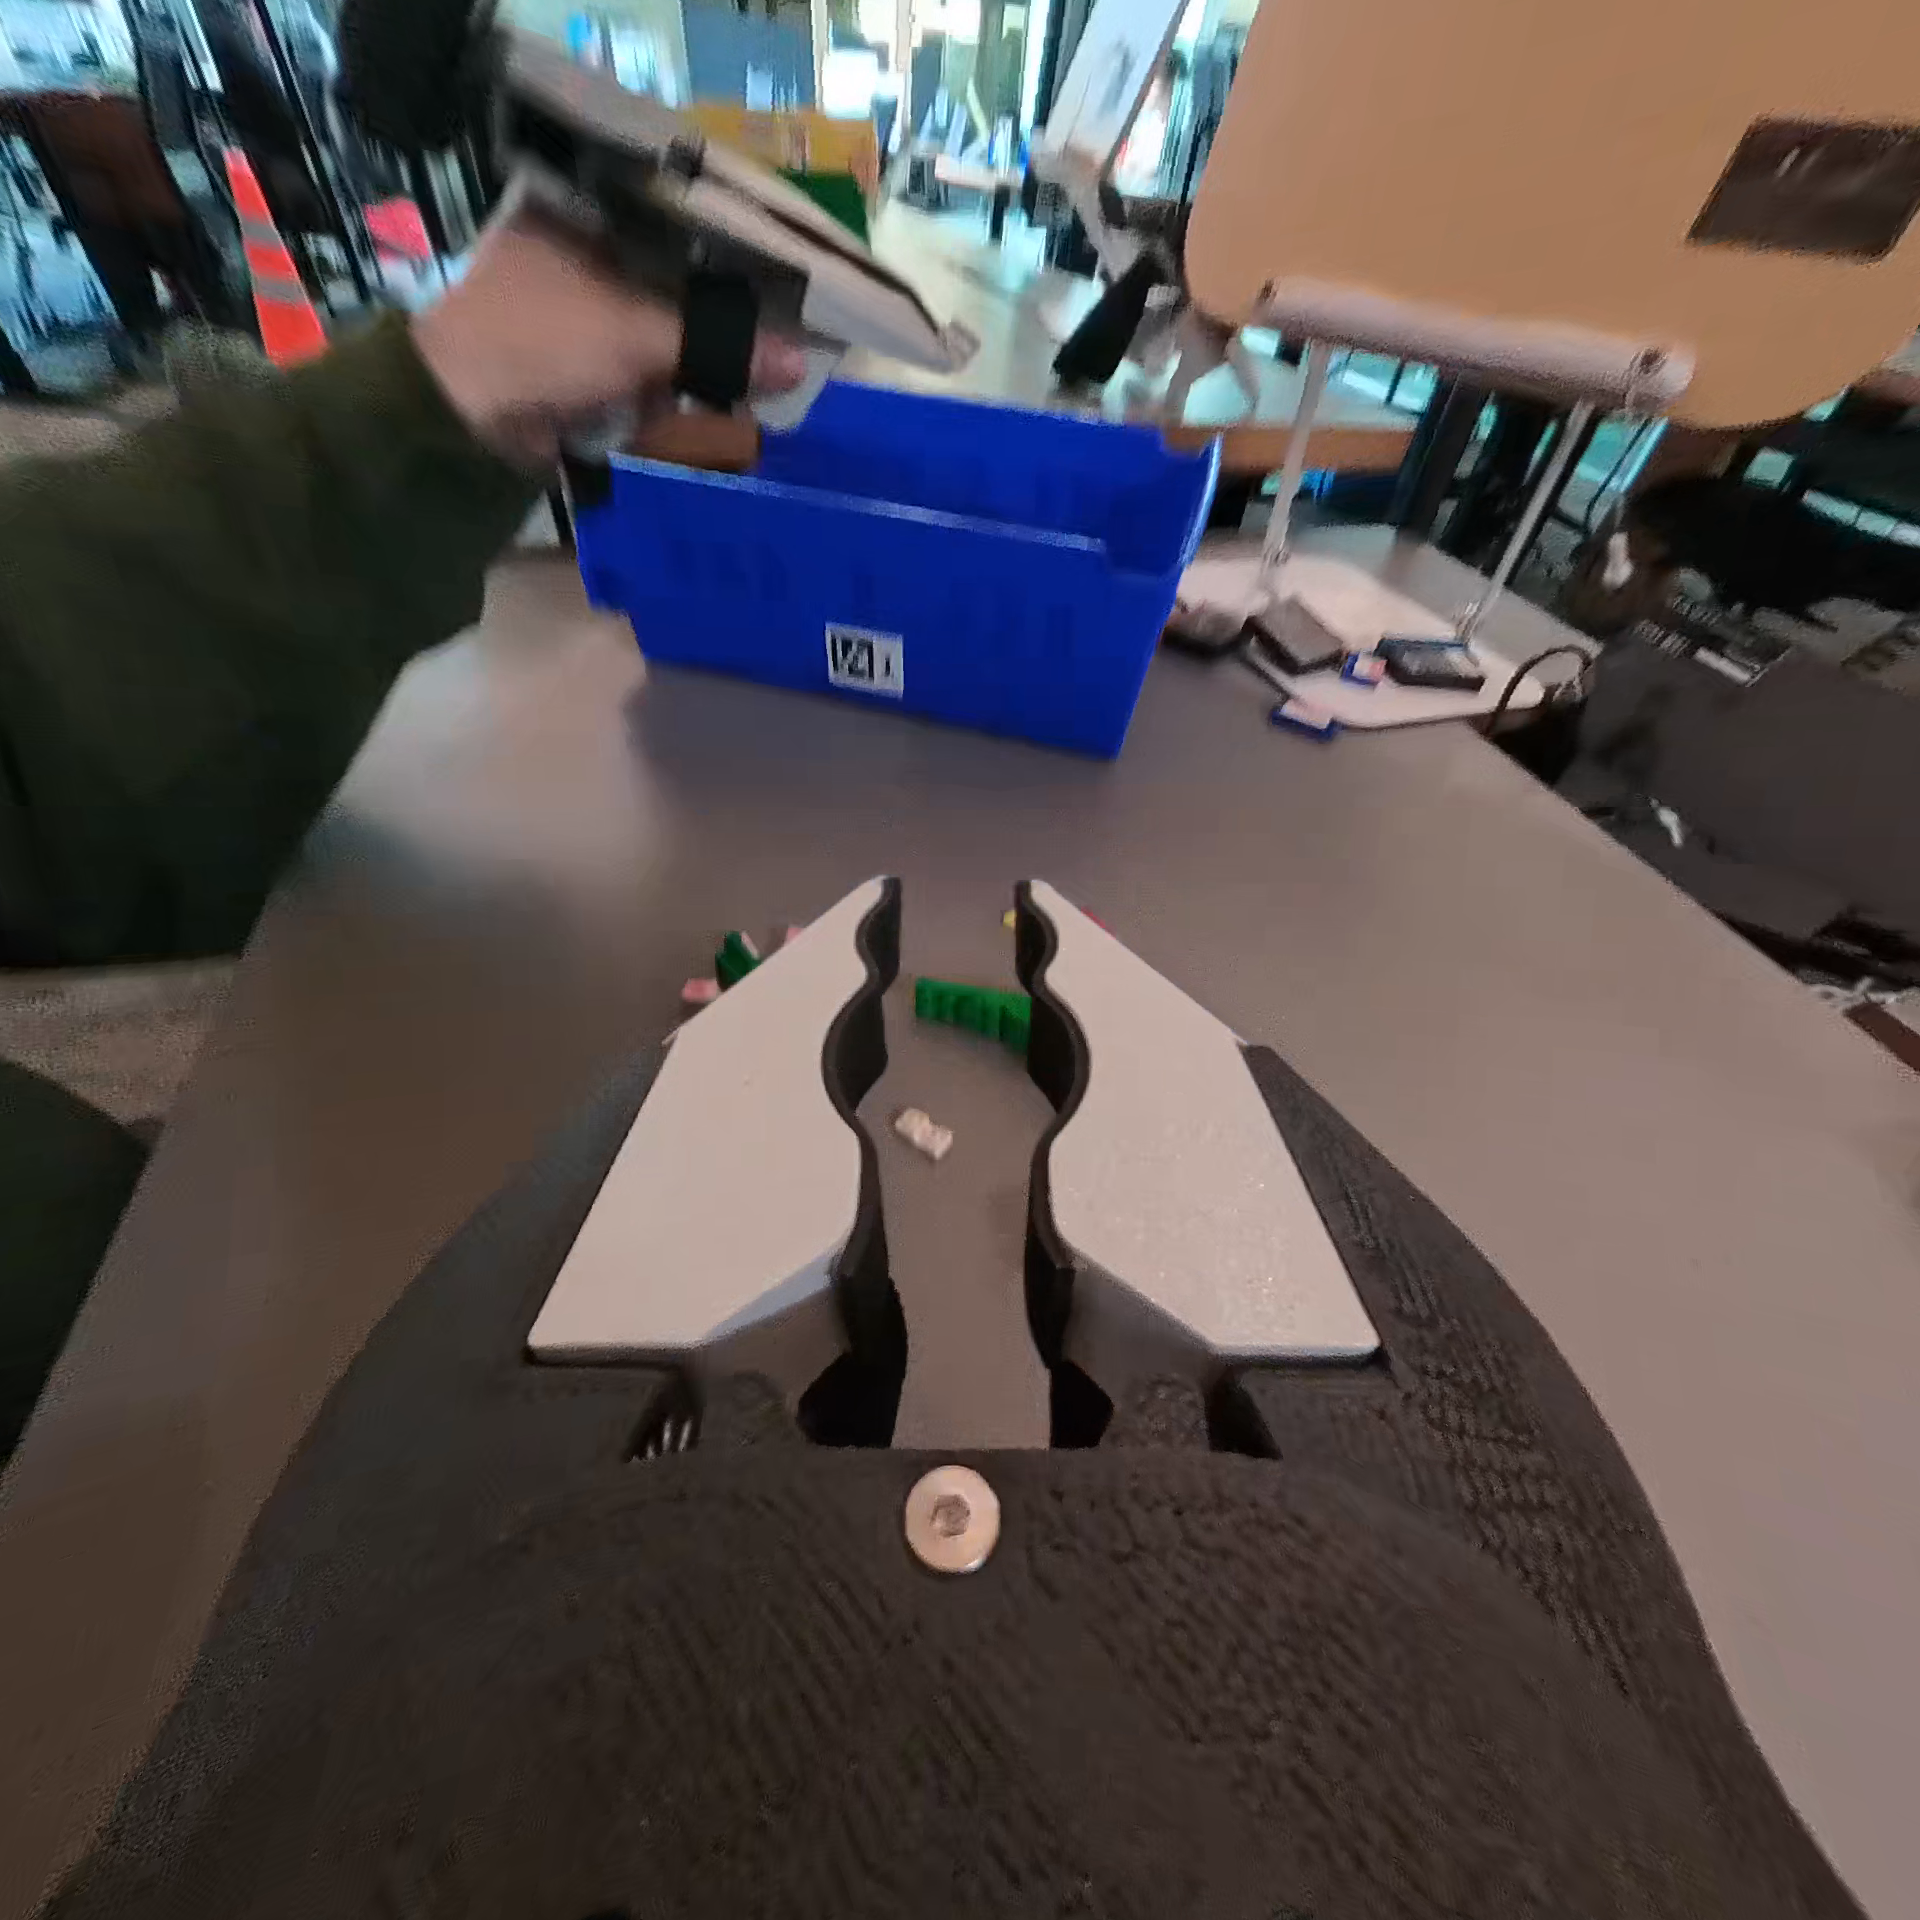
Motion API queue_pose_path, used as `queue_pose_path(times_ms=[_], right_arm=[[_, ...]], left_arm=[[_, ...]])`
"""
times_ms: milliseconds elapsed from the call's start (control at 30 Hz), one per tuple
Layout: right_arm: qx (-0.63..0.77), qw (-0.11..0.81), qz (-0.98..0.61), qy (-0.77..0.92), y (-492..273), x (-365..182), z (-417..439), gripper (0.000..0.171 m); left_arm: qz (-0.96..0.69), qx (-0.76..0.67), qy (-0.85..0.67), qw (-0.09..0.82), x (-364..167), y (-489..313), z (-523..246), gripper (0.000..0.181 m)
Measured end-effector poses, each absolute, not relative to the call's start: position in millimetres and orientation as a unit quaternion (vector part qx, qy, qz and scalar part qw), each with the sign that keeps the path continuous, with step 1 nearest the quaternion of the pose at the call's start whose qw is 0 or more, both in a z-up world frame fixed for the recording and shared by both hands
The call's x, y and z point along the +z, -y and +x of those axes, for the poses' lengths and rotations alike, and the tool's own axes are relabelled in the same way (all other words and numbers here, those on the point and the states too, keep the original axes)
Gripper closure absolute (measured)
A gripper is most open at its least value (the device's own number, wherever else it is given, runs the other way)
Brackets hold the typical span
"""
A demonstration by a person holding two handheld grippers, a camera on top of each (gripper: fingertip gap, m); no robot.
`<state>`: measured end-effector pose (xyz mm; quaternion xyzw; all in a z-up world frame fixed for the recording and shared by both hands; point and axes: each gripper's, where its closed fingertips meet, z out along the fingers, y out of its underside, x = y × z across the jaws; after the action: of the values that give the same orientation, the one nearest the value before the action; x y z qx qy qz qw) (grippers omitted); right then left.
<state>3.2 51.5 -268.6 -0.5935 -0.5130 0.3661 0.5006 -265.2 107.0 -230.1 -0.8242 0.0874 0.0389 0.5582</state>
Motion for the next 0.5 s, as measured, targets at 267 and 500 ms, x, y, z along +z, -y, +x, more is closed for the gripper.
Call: queue_pose_path(times_ms=[267, 500], right_arm=[[0.317, 0.536, -0.593, 0.510, -61.2, -267.6, 38.1, 0.148], [0.311, 0.571, -0.623, 0.436, -87.6, -268.7, 92.7, 0.151]], left_arm=[[-0.881, 0.128, -0.030, 0.454, -255.5, -108.8, -318.5, 0.108], [-0.811, -0.283, -0.312, 0.406, -270.2, -49.4, -65.0, 0.146]])
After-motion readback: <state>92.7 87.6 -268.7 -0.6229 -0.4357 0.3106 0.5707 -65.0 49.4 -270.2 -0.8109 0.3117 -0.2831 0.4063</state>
